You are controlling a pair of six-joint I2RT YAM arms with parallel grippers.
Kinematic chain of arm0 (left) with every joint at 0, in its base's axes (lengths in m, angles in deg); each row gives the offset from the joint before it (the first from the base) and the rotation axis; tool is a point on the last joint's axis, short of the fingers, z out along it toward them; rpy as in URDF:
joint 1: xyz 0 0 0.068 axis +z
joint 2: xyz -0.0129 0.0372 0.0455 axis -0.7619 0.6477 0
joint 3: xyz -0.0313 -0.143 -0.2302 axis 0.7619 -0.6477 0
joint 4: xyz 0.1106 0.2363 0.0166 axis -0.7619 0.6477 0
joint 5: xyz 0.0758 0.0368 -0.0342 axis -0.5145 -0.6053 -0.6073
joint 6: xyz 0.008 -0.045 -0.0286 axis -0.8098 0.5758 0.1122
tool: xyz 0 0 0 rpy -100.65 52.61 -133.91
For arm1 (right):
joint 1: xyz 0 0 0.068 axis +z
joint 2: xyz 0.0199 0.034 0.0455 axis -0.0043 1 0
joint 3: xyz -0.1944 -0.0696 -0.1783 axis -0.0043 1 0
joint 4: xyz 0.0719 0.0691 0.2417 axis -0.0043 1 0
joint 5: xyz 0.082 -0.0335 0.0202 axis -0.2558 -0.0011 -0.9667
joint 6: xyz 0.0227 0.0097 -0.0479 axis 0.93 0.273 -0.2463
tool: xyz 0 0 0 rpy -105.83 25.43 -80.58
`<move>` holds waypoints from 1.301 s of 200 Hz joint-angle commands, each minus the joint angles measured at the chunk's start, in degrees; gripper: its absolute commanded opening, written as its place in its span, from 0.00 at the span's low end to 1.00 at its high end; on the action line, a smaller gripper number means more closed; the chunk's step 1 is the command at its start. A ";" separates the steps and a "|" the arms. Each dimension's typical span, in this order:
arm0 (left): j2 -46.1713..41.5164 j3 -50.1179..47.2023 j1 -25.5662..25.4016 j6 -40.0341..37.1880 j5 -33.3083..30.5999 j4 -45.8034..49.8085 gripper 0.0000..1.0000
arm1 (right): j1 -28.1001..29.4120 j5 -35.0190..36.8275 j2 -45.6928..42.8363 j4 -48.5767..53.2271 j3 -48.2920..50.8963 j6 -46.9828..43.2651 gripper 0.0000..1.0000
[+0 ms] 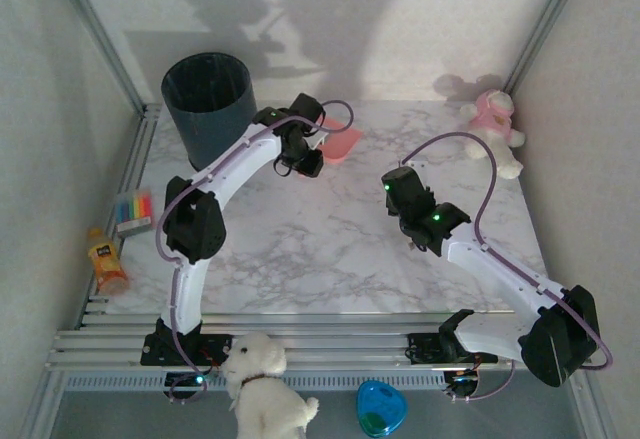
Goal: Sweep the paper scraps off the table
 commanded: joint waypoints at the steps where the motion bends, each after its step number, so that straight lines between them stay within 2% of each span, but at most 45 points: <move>1: 1.48 0.39 -0.67 -2.75 -1.25 2.28 0.00 | -0.38 2.73 -1.39 -1.17 0.34 -0.43 0.00; 102: 7.59 -1.66 -1.92 -5.41 2.04 1.96 0.00 | -0.71 3.64 -0.84 -0.88 0.15 -0.97 0.00; 208: 11.43 -3.71 -2.54 -4.64 3.41 0.47 0.00 | -1.19 3.55 -0.05 -0.97 0.46 -0.95 0.00; 260: 11.69 -6.19 -2.55 -3.50 1.97 -0.51 0.09 | -1.54 3.41 0.04 -1.00 0.70 -0.77 0.00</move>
